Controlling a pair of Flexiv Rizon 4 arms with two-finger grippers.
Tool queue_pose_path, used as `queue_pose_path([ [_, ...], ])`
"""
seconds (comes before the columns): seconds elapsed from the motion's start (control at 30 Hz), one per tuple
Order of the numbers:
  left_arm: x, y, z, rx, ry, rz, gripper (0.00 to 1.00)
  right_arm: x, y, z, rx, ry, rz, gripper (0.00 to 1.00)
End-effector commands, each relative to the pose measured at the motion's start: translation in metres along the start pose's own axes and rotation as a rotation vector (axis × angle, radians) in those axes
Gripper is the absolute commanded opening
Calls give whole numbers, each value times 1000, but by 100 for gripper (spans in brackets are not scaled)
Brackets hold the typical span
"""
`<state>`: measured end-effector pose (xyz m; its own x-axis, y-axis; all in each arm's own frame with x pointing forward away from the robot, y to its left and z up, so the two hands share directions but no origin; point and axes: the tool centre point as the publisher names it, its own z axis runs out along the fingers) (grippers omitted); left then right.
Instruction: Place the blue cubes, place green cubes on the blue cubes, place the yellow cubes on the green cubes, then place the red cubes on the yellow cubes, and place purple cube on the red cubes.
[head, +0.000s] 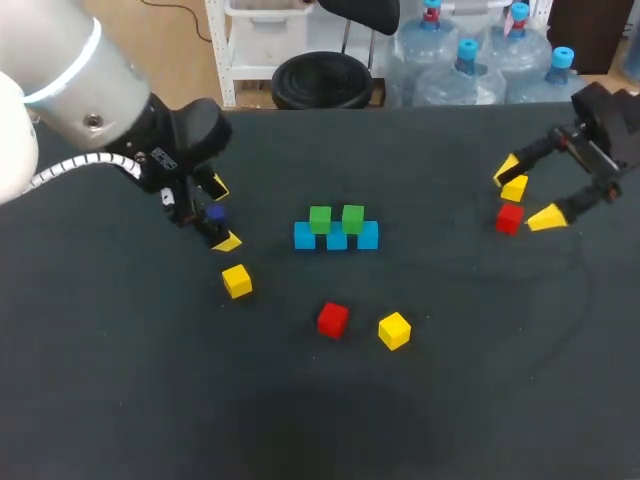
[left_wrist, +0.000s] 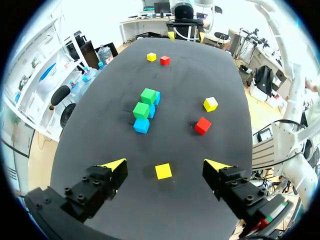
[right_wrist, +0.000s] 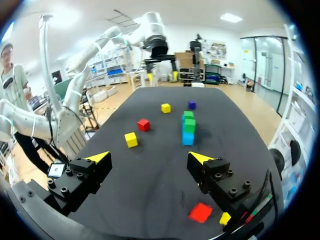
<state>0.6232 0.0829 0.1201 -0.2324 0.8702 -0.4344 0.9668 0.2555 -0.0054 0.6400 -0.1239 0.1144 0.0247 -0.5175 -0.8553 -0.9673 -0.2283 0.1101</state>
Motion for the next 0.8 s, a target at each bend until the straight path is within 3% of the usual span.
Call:
queue_pose_path([
  [0.03, 0, 1, 0, 0, 0, 1, 100, -10, 13, 21, 13, 30, -36, 100],
  [0.47, 0, 1, 0, 0, 0, 1, 100, -7, 52, 70, 48, -42, -34, 100],
  [0.8, 0, 1, 0, 0, 0, 1, 100, -4, 72, 112, 23, -12, -78, 100],
])
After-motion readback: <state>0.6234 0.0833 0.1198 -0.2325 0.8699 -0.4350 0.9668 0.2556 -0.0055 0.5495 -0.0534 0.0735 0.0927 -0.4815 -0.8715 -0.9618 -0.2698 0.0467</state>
